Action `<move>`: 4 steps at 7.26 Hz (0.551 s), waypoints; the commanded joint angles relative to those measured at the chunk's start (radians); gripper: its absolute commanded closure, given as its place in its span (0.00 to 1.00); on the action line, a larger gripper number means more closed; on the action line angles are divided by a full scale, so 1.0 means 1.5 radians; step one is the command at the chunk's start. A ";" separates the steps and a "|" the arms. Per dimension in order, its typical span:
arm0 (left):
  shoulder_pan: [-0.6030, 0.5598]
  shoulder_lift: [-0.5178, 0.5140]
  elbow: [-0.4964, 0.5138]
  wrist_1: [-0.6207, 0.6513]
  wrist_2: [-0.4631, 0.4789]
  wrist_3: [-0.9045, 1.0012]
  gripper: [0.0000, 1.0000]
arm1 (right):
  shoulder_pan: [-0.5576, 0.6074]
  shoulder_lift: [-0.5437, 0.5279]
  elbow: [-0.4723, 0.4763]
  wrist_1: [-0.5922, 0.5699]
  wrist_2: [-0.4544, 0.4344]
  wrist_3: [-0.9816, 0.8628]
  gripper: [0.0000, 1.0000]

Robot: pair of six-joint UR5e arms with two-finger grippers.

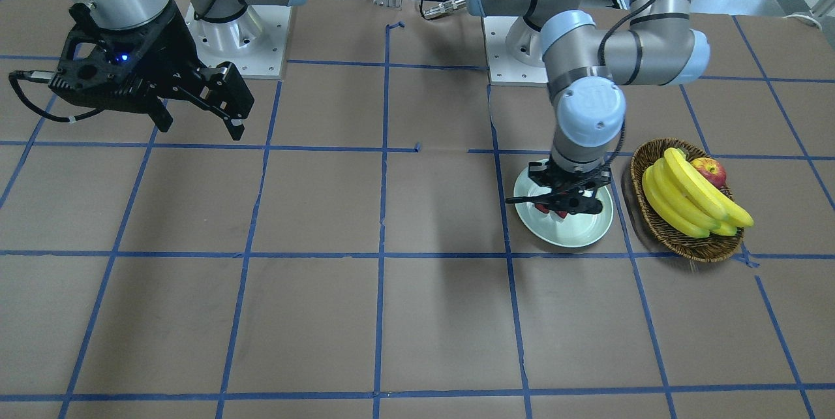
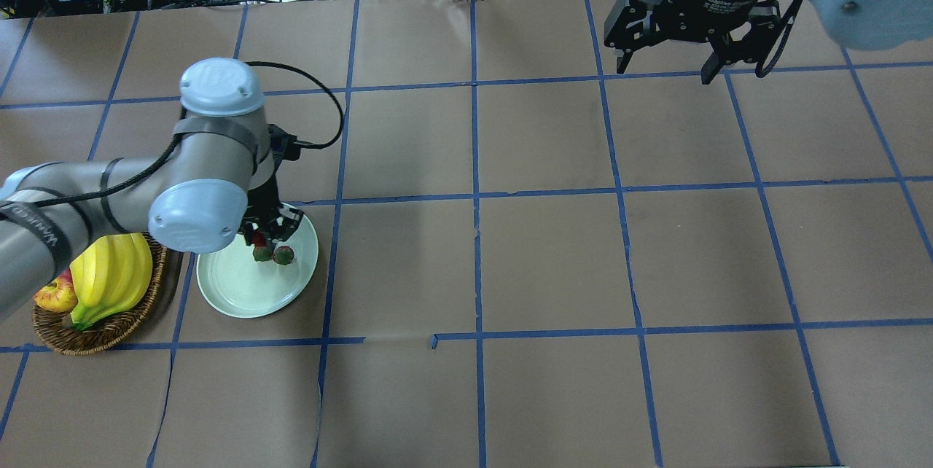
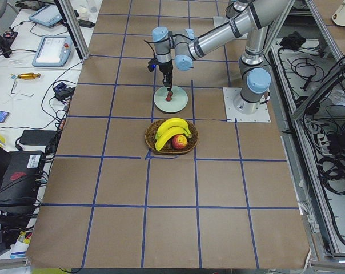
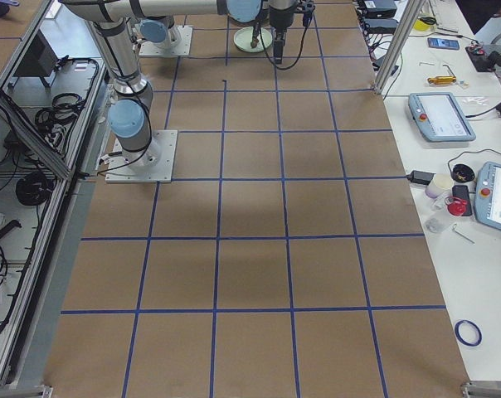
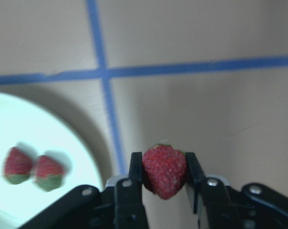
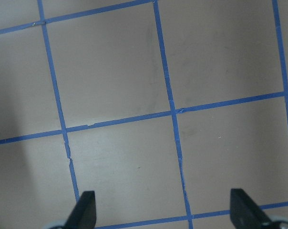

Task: Collect all strawberries into plate
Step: 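Carry the round strawberry onto the plate and release it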

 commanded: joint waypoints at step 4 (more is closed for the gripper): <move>0.139 0.001 -0.045 0.030 -0.096 0.121 0.80 | 0.001 0.000 0.002 0.002 0.006 0.000 0.00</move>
